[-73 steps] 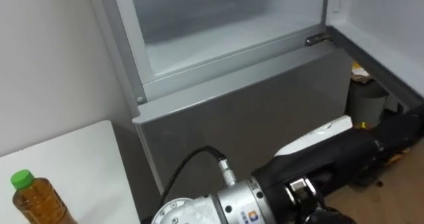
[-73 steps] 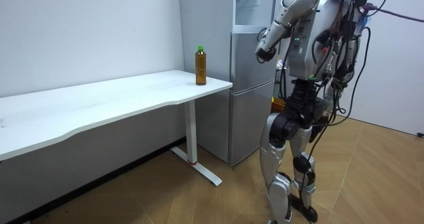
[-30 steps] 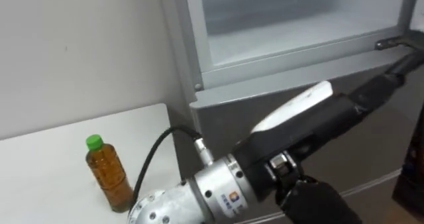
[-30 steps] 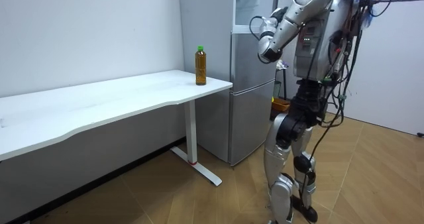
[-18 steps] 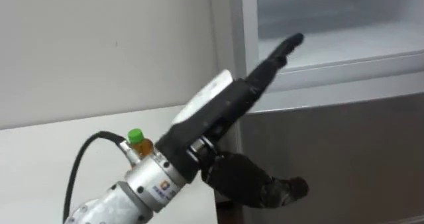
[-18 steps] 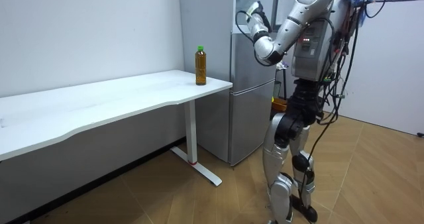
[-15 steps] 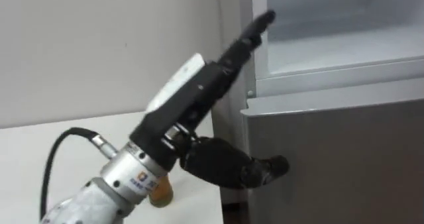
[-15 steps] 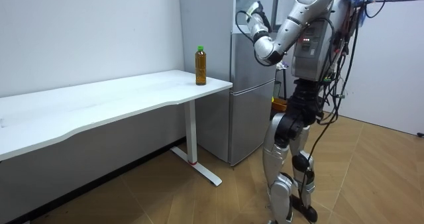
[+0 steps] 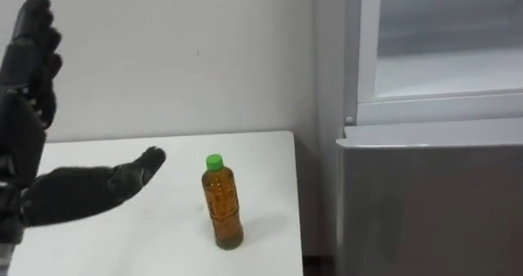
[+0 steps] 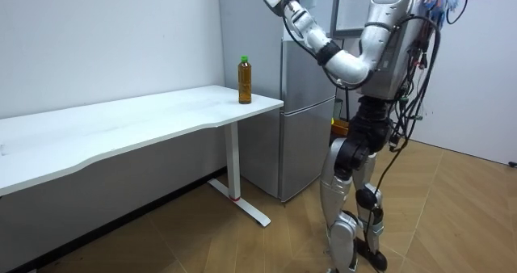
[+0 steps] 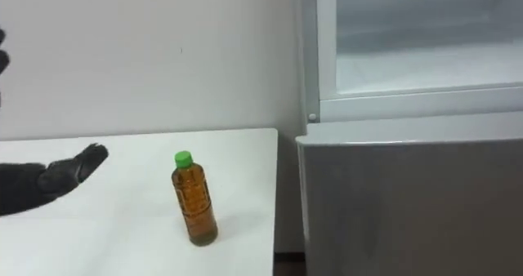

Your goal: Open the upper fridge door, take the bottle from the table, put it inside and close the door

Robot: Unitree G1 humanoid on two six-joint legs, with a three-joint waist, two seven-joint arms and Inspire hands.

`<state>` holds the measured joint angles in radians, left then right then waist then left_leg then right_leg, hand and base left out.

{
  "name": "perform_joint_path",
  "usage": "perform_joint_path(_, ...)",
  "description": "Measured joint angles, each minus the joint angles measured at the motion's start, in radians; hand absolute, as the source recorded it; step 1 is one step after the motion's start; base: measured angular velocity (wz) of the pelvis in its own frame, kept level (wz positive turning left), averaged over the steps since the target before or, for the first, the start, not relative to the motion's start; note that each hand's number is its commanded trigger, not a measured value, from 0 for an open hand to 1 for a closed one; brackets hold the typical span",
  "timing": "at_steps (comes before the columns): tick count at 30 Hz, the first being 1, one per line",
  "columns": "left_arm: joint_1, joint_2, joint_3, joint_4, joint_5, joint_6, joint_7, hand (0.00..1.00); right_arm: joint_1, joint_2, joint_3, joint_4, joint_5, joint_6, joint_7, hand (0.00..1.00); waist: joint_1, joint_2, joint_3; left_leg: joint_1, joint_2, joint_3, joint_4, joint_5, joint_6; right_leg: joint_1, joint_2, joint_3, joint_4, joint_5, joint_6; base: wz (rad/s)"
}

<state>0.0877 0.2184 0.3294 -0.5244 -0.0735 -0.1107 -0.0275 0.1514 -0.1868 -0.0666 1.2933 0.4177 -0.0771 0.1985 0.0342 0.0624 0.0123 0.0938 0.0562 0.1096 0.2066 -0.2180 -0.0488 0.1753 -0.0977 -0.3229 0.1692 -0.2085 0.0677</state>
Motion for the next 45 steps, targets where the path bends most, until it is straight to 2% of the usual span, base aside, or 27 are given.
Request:
perform_joint_path(4,0.097,-0.041,0.016,0.046,-0.001,-0.028,0.052,0.0,0.005,0.006,0.0,-0.013,0.002,-0.002,-0.008,0.0,0.003,-0.009,-0.0042,-0.015,-0.008,-0.009,0.019,0.0,0.0,0.0,-0.007,-0.004,0.0,-0.012,-0.002,0.04)
perform_joint_path(5,0.127,-0.064,0.016,0.064,-0.002,-0.028,0.068,0.0,0.013,0.01,-0.001,-0.014,0.007,-0.008,-0.011,0.0,0.003,-0.011,-0.0058,-0.016,-0.008,-0.013,0.022,0.0,0.0,0.0,-0.007,-0.006,-0.001,-0.013,-0.002,0.08)
perform_joint_path(7,0.179,-0.086,0.016,0.137,-0.006,-0.051,0.099,0.0,0.025,0.014,-0.006,-0.014,0.021,-0.019,-0.013,0.0,0.006,-0.015,-0.0091,-0.015,-0.009,-0.019,0.024,0.001,0.002,0.006,-0.007,-0.012,0.0,-0.013,-0.002,0.07)
perform_joint_path(10,0.225,-0.092,0.016,0.277,-0.064,-0.061,0.135,0.0,0.03,0.018,-0.027,-0.014,0.019,-0.018,-0.012,0.0,0.004,-0.02,-0.0099,-0.014,-0.009,-0.026,0.032,0.001,0.002,0.014,-0.007,-0.017,-0.001,-0.013,-0.003,0.05)
perform_joint_path(13,0.251,-0.1,0.016,0.338,-0.092,-0.062,0.179,0.0,0.041,0.02,-0.037,-0.022,0.022,-0.018,-0.011,0.0,0.003,-0.027,-0.0116,-0.015,-0.009,-0.03,0.032,0.001,0.002,0.015,-0.007,-0.023,-0.002,-0.014,-0.003,0.07)
perform_joint_path(15,0.276,-0.105,0.016,0.422,-0.097,-0.073,0.211,0.0,0.052,0.02,-0.055,-0.025,0.019,-0.017,-0.007,0.0,0.007,-0.031,-0.0142,-0.015,-0.01,-0.032,0.031,0.001,0.002,0.019,-0.007,-0.026,-0.002,-0.015,-0.003,0.02)
perform_joint_path(16,0.277,-0.107,0.016,0.458,-0.099,-0.077,0.214,0.0,0.054,0.02,-0.06,-0.028,0.015,-0.017,-0.008,0.0,0.008,-0.033,-0.0166,-0.014,-0.01,-0.031,0.031,0.001,0.002,0.02,-0.007,-0.025,-0.002,-0.015,-0.003,0.0)
perform_joint_path(17,0.279,-0.112,0.015,0.528,-0.102,-0.078,0.22,0.0,0.064,0.021,-0.064,-0.045,0.008,-0.017,-0.01,0.0,0.008,-0.027,-0.0153,-0.014,-0.01,-0.031,0.031,0.001,0.002,0.021,-0.007,-0.025,-0.002,-0.015,-0.003,0.0)
perform_joint_path(19,0.285,-0.117,0.008,0.625,-0.111,-0.08,0.233,0.0,0.078,0.023,-0.074,-0.062,-0.001,-0.018,-0.01,0.0,0.004,-0.029,-0.0164,-0.012,-0.01,-0.03,0.031,0.001,0.002,0.021,-0.007,-0.026,-0.001,-0.015,-0.003,0.0)
perform_joint_path(23,0.302,-0.119,-0.04,0.863,-0.151,-0.094,0.248,0.0,0.095,0.023,-0.076,-0.092,0.0,-0.019,-0.012,0.0,0.002,-0.036,-0.0164,-0.01,-0.01,-0.029,0.031,0.001,0.002,0.021,-0.007,-0.024,0.0,-0.015,-0.003,-0.01)
perform_joint_path(26,0.303,-0.12,-0.104,1.043,-0.187,-0.094,0.253,0.0,0.105,0.023,-0.074,-0.093,0.0,-0.019,-0.013,0.0,0.001,-0.04,-0.0131,-0.01,-0.01,-0.028,0.031,0.001,0.002,0.021,-0.007,-0.021,0.001,-0.015,-0.003,0.0)
perform_joint_path(27,0.303,-0.12,-0.12,1.094,-0.188,-0.094,0.252,0.0,0.107,0.024,-0.074,-0.092,0.001,-0.019,-0.012,0.0,0.001,-0.049,-0.0133,-0.01,-0.01,-0.028,0.03,0.001,0.002,0.02,-0.007,-0.021,0.001,-0.015,-0.003,0.0)
perform_joint_path(30,0.301,-0.12,-0.14,1.223,-0.182,-0.097,0.252,0.0,0.109,0.024,-0.074,-0.092,0.0,-0.02,-0.014,0.0,0.0,-0.058,-0.0088,-0.003,-0.01,-0.021,0.026,0.0,0.002,0.019,-0.008,-0.009,-0.001,-0.015,-0.002,-0.07)
perform_joint_path(34,0.299,-0.118,-0.161,1.398,-0.179,-0.098,0.25,0.0,0.116,0.03,-0.071,-0.092,0.009,-0.023,-0.036,0.0,-0.001,-0.058,-0.0086,0.005,-0.01,-0.004,0.014,-0.001,0.003,0.018,-0.008,0.008,-0.001,-0.016,-0.002,-0.12)
perform_joint_path(39,0.303,-0.118,-0.177,1.515,-0.149,-0.098,0.231,0.0,0.127,0.032,-0.071,-0.091,0.015,-0.029,-0.038,0.0,-0.005,-0.056,-0.0085,0.007,-0.009,0.0,0.016,-0.003,0.003,0.015,-0.007,0.01,-0.002,-0.016,-0.002,-0.01)
perform_joint_path(41,0.302,-0.118,-0.177,1.538,-0.144,-0.09,0.231,0.0,0.125,0.033,-0.071,-0.092,0.014,-0.032,-0.045,0.0,-0.004,-0.056,-0.0088,0.007,-0.009,0.001,0.017,-0.004,0.003,0.015,-0.007,0.011,-0.003,-0.016,-0.002,0.0)
perform_joint_path(45,0.293,-0.119,-0.177,1.58,-0.067,-0.071,0.219,0.0,0.123,0.033,-0.071,-0.088,0.014,-0.032,-0.046,0.0,-0.003,-0.05,-0.0089,0.012,-0.008,0.008,0.018,-0.007,0.004,0.015,-0.007,0.018,-0.001,-0.016,-0.001,-0.03)
